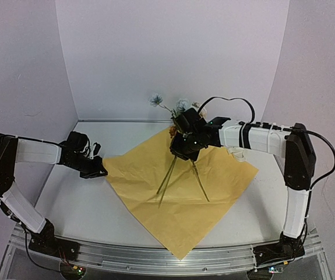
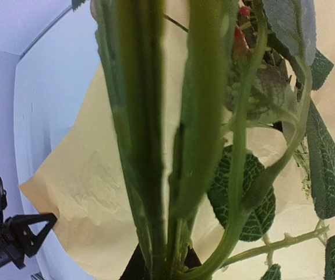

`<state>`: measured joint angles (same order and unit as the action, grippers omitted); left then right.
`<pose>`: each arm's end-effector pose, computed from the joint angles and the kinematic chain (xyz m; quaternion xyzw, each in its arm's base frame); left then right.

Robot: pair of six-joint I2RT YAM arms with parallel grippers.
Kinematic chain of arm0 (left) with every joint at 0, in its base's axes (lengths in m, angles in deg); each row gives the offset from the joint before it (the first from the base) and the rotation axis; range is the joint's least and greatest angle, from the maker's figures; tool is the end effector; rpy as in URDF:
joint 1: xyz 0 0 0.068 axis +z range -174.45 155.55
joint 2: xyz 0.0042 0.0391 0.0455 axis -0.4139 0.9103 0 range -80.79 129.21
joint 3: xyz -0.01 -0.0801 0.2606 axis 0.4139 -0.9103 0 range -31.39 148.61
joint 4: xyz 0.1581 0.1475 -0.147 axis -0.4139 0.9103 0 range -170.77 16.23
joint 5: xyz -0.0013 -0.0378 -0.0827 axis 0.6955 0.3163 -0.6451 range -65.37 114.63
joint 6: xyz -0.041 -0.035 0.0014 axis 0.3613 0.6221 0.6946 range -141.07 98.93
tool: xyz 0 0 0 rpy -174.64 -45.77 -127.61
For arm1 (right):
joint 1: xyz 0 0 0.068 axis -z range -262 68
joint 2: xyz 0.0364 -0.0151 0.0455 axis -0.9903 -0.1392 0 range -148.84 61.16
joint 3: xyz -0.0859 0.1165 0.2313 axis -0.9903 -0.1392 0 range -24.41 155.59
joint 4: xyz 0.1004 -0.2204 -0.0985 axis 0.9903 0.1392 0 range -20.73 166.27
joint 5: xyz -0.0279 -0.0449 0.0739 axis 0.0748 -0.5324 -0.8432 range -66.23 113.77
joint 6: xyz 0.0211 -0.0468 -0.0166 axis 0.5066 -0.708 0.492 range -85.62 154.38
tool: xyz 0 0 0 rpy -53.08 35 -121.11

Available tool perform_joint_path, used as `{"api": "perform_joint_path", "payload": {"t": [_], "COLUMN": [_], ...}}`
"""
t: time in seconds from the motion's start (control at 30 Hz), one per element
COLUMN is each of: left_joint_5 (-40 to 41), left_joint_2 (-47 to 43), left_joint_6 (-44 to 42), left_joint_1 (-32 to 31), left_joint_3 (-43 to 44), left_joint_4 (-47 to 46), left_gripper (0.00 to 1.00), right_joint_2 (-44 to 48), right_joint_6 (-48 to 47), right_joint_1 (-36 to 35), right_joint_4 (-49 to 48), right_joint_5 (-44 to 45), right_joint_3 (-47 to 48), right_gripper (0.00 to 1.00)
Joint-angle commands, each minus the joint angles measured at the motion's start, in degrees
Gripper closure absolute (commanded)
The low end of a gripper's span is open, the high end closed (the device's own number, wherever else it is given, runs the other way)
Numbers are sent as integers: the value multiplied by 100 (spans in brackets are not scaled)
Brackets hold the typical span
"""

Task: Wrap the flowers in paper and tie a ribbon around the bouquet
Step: Place the fake flower on the flattened wrapping paper.

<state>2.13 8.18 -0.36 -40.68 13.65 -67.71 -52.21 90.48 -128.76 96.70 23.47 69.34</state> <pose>0.2761 -0.0946 0.1610 0.0186 0.9418 -0.2657 0.2049 0.3084 0.3282 0.2499 0.0748 0.9276 0.2877 0.2263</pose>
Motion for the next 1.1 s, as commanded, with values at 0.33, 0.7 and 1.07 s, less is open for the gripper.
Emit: {"api": "perform_joint_path", "payload": {"t": [0.33, 0.7, 1.07], "left_joint_5": [-7, 98, 189], "left_joint_2": [213, 226, 253], "left_joint_6": [-173, -171, -129], "left_joint_1": [-39, -39, -39], "left_joint_3": [248, 312, 358], "left_joint_4": [158, 315, 385], "left_gripper": [100, 100, 100], "right_joint_2": [-237, -32, -67], "right_joint_6": [214, -1119, -2481], "right_joint_1": [646, 653, 651], "right_joint_4": [-170, 1247, 3019], "right_joint_5": [-1288, -2169, -2159], "right_joint_3": [231, 0, 413], "right_gripper": [100, 82, 18]}}
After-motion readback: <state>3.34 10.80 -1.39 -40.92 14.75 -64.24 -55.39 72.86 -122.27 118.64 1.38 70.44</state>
